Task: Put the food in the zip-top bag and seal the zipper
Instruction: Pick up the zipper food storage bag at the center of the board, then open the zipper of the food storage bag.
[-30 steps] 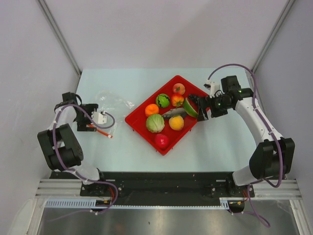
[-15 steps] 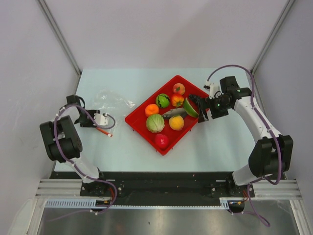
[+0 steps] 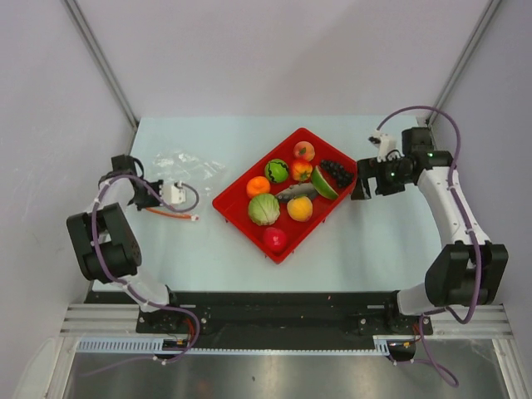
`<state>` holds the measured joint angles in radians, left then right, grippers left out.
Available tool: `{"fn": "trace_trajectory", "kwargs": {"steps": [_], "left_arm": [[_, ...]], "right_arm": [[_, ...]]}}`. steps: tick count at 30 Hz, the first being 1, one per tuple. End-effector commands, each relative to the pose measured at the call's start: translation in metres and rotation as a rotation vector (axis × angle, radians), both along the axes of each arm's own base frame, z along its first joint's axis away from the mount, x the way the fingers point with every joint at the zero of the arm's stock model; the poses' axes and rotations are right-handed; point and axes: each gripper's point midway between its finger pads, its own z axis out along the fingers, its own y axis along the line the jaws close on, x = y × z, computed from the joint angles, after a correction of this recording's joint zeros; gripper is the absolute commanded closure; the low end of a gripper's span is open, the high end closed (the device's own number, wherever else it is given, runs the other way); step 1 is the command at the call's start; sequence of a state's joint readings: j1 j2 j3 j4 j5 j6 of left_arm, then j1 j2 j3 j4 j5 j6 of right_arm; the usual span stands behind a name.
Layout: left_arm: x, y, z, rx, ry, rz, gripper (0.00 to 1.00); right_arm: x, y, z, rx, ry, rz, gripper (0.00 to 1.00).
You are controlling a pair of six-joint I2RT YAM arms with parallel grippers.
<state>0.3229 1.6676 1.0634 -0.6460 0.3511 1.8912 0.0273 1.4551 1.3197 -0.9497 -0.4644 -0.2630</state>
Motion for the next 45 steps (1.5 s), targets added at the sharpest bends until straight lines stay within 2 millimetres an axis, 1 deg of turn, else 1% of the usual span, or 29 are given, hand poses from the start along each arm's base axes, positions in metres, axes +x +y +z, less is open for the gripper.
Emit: {"fn": "trace_trajectory", "kwargs": {"steps": [1, 5, 9, 10, 14, 15, 16, 17, 18, 19, 21, 22, 23, 24, 25, 27, 28, 29, 30, 31, 32, 34, 35, 36, 38, 39, 41, 42, 45], "left_arm": [[0.014, -0.005, 0.074, -0.184, -0.077, 0.306, 1.00], [-0.006, -0.019, 0.114, -0.341, -0.027, 0.537, 1.00], [-0.020, -0.032, 0.142, -0.494, 0.004, 0.802, 1.00], [-0.023, -0.035, 0.151, -0.561, 0.020, 0.911, 1.00], [-0.037, -0.057, 0.175, -0.749, 0.069, 1.152, 1.00], [-0.041, -0.063, 0.184, -0.784, 0.053, 1.187, 1.00], [-0.041, -0.070, 0.189, -0.848, 0.062, 1.263, 1.00], [-0.043, -0.082, 0.196, -0.888, 0.070, 1.253, 1.00], [-0.045, -0.088, 0.202, -0.919, 0.070, 1.257, 1.00], [-0.047, -0.096, 0.212, -0.989, 0.051, 1.279, 1.00], [-0.049, -0.109, 0.221, -1.053, 0.056, 1.284, 1.00], [-0.051, -0.115, 0.227, -1.103, 0.059, 1.302, 1.00], [-0.052, -0.121, 0.230, -1.124, 0.066, 1.306, 1.00], [-0.053, -0.123, 0.233, -1.141, 0.069, 1.321, 1.00], [-0.053, -0.125, 0.236, -1.177, 0.078, 1.357, 1.00], [-0.056, -0.122, 0.241, -1.197, 0.056, 1.394, 1.00], [-0.056, -0.118, 0.243, -1.201, 0.037, 1.433, 1.00], [-0.058, -0.115, 0.246, -1.202, 0.015, 1.448, 1.00], [-0.060, -0.113, 0.249, -1.203, -0.003, 1.461, 1.00], [-0.062, -0.108, 0.251, -1.199, -0.030, 1.487, 1.00], [-0.064, -0.106, 0.254, -1.199, -0.049, 1.496, 1.00], [-0.070, -0.102, 0.260, -1.216, -0.090, 1.512, 1.00], [-0.072, -0.100, 0.261, -1.218, -0.107, 1.521, 1.00], [-0.076, -0.100, 0.264, -1.226, -0.117, 1.519, 1.00], [-0.082, -0.102, 0.263, -1.223, -0.105, 1.531, 1.00], [-0.085, -0.101, 0.263, -1.220, -0.104, 1.537, 1.00], [-0.091, -0.105, 0.259, -1.207, -0.075, 1.538, 1.00], [-0.092, -0.107, 0.258, -1.198, -0.068, 1.529, 1.00], [-0.098, -0.109, 0.255, -1.174, -0.053, 1.522, 1.00]], "right_arm": [[0.012, 0.002, 0.059, 0.109, -0.208, 0.041, 0.00], [0.014, 0.014, 0.081, 0.135, -0.284, 0.075, 0.00], [0.018, 0.029, 0.106, 0.233, -0.320, 0.073, 0.00], [0.020, 0.043, 0.116, 0.276, -0.337, 0.084, 0.00], [0.024, 0.081, 0.146, 0.421, -0.373, 0.100, 0.00], [0.022, 0.098, 0.151, 0.465, -0.361, 0.124, 0.00], [0.028, 0.108, 0.164, 0.501, -0.405, 0.138, 0.01], [0.028, 0.118, 0.170, 0.556, -0.377, 0.116, 0.02], [0.025, 0.139, 0.171, 0.588, -0.360, 0.148, 0.05], [0.031, 0.151, 0.185, 0.623, -0.414, 0.168, 0.07], [0.033, 0.176, 0.198, 0.684, -0.412, 0.165, 0.12], [0.030, 0.205, 0.197, 0.713, -0.397, 0.211, 0.12], [0.029, 0.219, 0.202, 0.731, -0.395, 0.222, 0.13], [0.030, 0.232, 0.215, 0.761, -0.398, 0.220, 0.14], [0.026, 0.262, 0.208, 0.780, -0.365, 0.262, 0.15], [0.024, 0.291, 0.210, 0.811, -0.351, 0.281, 0.16], [0.022, 0.304, 0.229, 0.853, -0.384, 0.300, 0.17], [0.016, 0.330, 0.216, 0.858, -0.342, 0.330, 0.18], [0.016, 0.341, 0.220, 0.869, -0.350, 0.333, 0.19], [0.013, 0.351, 0.237, 0.904, -0.369, 0.344, 0.19], [0.006, 0.375, 0.227, 0.911, -0.332, 0.370, 0.19], [-0.002, 0.396, 0.229, 0.939, -0.320, 0.398, 0.20], [-0.006, 0.404, 0.244, 0.962, -0.344, 0.419, 0.20], [-0.013, 0.420, 0.235, 0.962, -0.322, 0.432, 0.20], [-0.018, 0.431, 0.242, 0.977, -0.344, 0.451, 0.20], [-0.021, 0.443, 0.234, 0.967, -0.337, 0.455, 0.21], [-0.024, 0.452, 0.235, 0.957, -0.353, 0.463, 0.23], [-0.021, 0.458, 0.226, 0.942, -0.350, 0.458, 0.24], [-0.023, 0.469, 0.223, 0.936, -0.370, 0.447, 0.26]]}}
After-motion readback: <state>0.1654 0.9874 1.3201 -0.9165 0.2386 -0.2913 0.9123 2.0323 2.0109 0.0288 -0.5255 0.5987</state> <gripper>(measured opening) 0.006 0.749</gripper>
